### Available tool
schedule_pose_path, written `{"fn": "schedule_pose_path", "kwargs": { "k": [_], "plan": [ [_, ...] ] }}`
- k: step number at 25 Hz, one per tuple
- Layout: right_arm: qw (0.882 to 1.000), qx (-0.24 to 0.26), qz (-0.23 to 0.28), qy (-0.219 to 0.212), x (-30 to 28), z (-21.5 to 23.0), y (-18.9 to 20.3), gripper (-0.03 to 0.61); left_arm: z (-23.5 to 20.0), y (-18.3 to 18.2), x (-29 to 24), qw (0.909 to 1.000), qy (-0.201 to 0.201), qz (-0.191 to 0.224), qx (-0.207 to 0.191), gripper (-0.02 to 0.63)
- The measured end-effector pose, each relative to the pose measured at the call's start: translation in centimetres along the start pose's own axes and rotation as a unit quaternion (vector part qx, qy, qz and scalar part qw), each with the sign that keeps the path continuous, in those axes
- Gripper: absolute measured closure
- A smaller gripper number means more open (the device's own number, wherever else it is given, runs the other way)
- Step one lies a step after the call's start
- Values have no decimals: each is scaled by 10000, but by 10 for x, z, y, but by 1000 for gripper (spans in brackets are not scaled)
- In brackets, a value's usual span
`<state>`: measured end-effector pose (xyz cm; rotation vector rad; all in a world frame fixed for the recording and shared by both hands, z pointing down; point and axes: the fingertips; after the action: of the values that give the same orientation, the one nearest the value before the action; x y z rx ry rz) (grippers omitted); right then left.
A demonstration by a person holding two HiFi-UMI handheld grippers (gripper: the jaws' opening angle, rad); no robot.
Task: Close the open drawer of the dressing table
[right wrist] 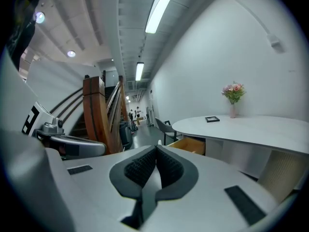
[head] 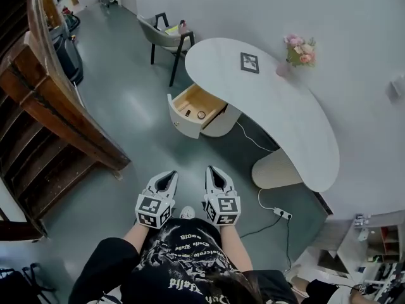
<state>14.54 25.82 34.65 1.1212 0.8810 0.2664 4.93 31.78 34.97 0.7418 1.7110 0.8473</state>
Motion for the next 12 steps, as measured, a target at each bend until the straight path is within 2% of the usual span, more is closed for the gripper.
{"fn": "schedule_pose_path", "kwargs": {
  "k": [12],
  "plan": [
    [9997,-169,-117,-108,-20,16,2,552,-12,-19,-29,9999,-112,-59,-61,589]
  ]
}}
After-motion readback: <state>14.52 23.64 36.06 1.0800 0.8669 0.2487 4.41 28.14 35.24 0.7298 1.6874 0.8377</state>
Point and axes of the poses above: the fingertips, and each gripper's own axes: x backward along the fingers, z to its right, y out of its underside, and after that the axes turned 13 degrees about -z, right-handed
